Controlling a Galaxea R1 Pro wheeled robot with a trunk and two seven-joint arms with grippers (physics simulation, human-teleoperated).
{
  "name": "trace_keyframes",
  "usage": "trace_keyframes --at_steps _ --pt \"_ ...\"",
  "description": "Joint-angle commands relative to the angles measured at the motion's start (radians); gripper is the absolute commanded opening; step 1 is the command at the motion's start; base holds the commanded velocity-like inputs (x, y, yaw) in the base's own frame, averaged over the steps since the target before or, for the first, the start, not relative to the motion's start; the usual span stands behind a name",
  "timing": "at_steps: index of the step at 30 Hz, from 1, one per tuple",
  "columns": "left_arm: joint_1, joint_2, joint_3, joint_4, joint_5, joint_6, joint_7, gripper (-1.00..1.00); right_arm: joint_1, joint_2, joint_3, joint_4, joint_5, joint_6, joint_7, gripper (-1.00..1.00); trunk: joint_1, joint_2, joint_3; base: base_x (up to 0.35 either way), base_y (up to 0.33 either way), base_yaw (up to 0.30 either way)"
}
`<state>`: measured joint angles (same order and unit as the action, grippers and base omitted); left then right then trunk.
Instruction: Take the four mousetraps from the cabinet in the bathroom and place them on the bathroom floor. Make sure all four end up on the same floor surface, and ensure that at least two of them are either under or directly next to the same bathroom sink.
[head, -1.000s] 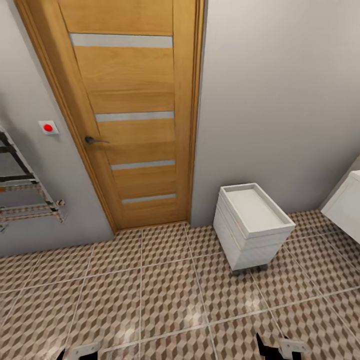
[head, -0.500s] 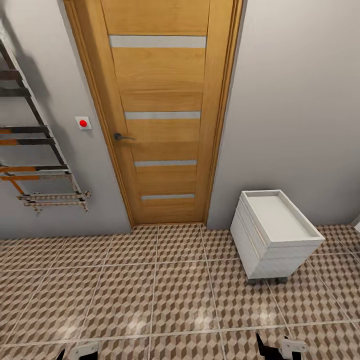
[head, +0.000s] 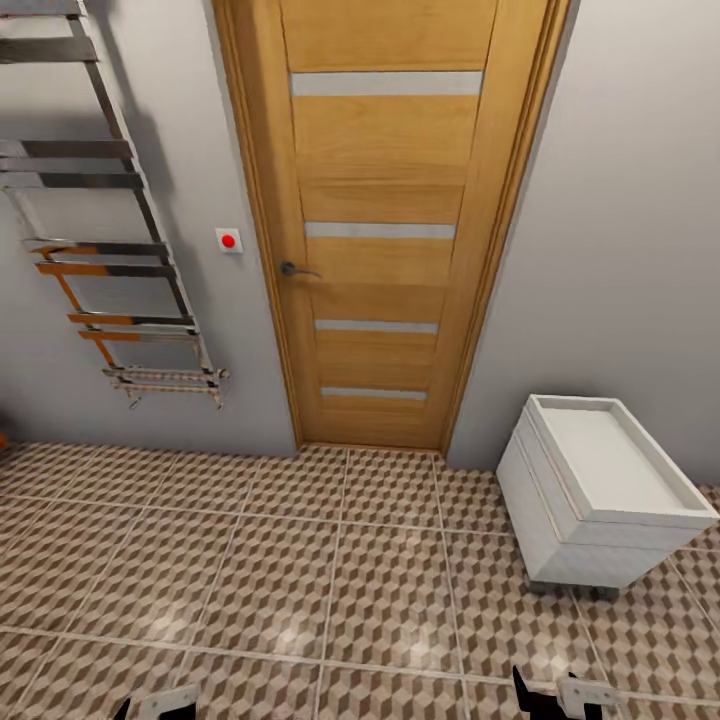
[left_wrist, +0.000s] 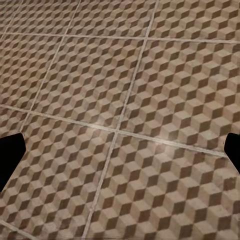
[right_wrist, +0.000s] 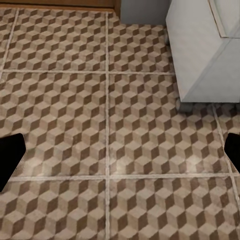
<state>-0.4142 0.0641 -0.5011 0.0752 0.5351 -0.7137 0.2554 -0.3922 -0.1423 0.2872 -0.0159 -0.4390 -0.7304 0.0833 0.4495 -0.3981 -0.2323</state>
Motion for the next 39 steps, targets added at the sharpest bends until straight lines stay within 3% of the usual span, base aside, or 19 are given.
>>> trace_keyframes --at_steps 1,39 --pt "-0.001 -0.001 -0.008 0.003 -0.001 -0.003 0.007 1.0 0.0 0.0 0.003 0.001 -0.01 -0.003 0.009 1.0 0.001 -0.002 -0.002 0.0 0.0 0.282" --pt "-0.001 -0.002 -0.008 0.003 -0.001 -0.002 0.007 1.0 0.0 0.0 0.003 0.001 -0.01 -0.003 0.009 1.0 0.001 -0.002 -0.002 0.0 0.0 0.282"
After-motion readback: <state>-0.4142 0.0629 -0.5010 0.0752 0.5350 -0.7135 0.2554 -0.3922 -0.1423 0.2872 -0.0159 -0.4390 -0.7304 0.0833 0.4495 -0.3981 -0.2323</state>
